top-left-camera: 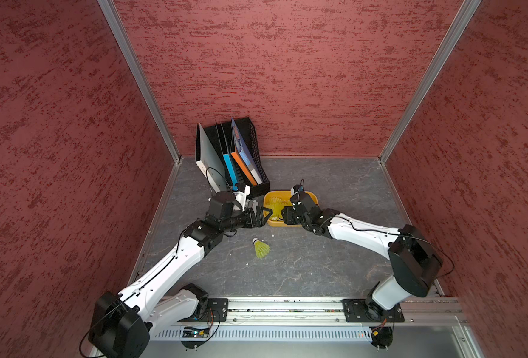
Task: Put the shuttlecocks into the storage box
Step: Place the shuttlecock in the storage box, then pick up the shuttlecock at the center of the board.
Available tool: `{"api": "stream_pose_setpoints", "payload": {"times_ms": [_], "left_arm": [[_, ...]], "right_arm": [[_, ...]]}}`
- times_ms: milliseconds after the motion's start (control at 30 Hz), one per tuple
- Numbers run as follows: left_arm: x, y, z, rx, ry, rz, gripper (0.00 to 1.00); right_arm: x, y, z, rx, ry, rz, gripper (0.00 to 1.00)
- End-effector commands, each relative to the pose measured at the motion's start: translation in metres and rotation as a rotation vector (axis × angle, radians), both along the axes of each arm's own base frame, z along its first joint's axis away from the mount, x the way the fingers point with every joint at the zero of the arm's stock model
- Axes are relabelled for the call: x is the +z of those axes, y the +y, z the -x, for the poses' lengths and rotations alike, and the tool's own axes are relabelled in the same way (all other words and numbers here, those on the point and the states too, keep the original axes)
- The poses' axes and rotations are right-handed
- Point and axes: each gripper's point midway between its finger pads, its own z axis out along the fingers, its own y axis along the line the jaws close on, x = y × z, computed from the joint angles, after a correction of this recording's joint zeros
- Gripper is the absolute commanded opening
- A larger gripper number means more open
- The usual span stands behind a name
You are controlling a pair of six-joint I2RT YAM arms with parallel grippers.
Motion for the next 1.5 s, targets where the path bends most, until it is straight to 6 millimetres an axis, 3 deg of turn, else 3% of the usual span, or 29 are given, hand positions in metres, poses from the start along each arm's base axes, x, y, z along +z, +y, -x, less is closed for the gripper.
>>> {"api": "stream_pose_setpoints", "payload": {"times_ms": [0, 133, 233, 300, 467, 667, 767, 900, 967, 1133, 1300, 1467], "left_arm": [[0.007, 0.003, -0.002, 0.008, -0.009, -0.012, 1.00], [-0.006, 0.019, 0.000, 0.085, 0.086, -0.032, 1.00], [-0.009, 0.029, 0.008, 0.097, 0.110, -0.056, 1.00], [-0.004, 0.029, 0.015, 0.043, 0.103, -0.069, 1.00], [0.017, 0.019, 0.017, -0.181, 0.063, -0.209, 0.99], [0.015, 0.021, 0.015, -0.392, -0.078, -0.413, 0.97], [0.000, 0.029, 0.017, -0.466, -0.193, -0.580, 0.97], [-0.034, 0.040, 0.019, -0.551, -0.272, -0.733, 0.98], [-0.050, 0.039, 0.030, -0.643, -0.312, -0.731, 1.00], [-0.076, 0.048, 0.031, -0.669, -0.383, -0.723, 1.00], [-0.111, 0.055, 0.033, -0.773, -0.314, -0.746, 1.00], [-0.144, 0.069, 0.022, -0.836, -0.301, -0.869, 1.00]], "right_arm": [[0.036, -0.003, 0.000, 0.003, -0.087, 0.036, 0.60], [0.053, 0.001, 0.016, 0.057, -0.148, 0.120, 0.71], [0.062, 0.002, 0.031, 0.088, -0.179, 0.174, 0.84], [0.058, 0.002, 0.042, 0.120, -0.172, 0.207, 0.98], [0.072, -0.007, 0.063, 0.158, -0.186, 0.180, 0.98], [0.078, -0.008, 0.079, 0.235, -0.168, 0.159, 0.98], [0.079, -0.011, 0.086, 0.261, -0.166, 0.151, 0.98], [0.073, -0.007, 0.105, 0.365, -0.142, 0.116, 0.99], [0.068, -0.005, 0.115, 0.415, -0.112, 0.101, 0.98], [0.063, 0.004, 0.136, 0.487, -0.060, -0.006, 0.98], [0.044, 0.002, 0.143, 0.455, -0.004, -0.060, 0.98], [0.031, 0.000, 0.143, 0.418, 0.031, -0.078, 0.98]]}}
